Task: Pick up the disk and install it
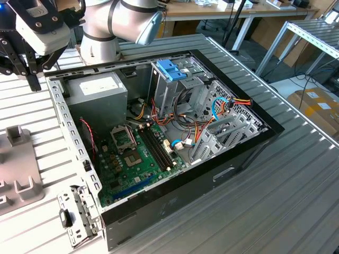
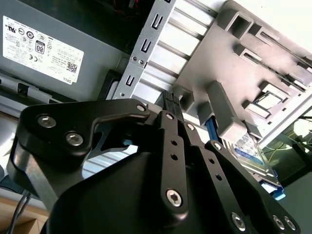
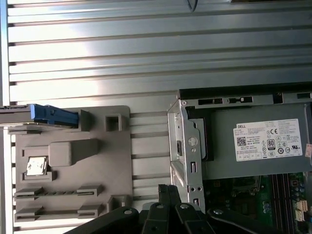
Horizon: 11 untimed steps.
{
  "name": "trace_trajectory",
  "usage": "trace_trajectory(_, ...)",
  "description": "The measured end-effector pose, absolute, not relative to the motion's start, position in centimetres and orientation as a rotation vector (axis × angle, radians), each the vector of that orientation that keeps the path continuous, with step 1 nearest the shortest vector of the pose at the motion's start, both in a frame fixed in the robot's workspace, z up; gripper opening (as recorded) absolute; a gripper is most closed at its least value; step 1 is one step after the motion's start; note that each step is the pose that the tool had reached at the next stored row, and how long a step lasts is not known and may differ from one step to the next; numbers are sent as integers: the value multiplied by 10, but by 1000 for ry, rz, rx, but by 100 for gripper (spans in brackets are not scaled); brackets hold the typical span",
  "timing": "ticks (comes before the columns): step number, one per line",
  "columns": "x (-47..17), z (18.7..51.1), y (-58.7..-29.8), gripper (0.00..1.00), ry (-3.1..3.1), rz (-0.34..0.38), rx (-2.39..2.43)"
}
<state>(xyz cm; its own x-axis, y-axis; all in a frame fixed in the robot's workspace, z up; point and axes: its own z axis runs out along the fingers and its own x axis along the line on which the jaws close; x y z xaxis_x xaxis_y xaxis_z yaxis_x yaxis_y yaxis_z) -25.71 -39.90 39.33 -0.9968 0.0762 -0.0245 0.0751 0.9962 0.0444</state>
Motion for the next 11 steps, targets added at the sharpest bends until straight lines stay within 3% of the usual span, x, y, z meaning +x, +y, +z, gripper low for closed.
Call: trace_trajectory(11,-263,393,-399,11,3112,68,118)
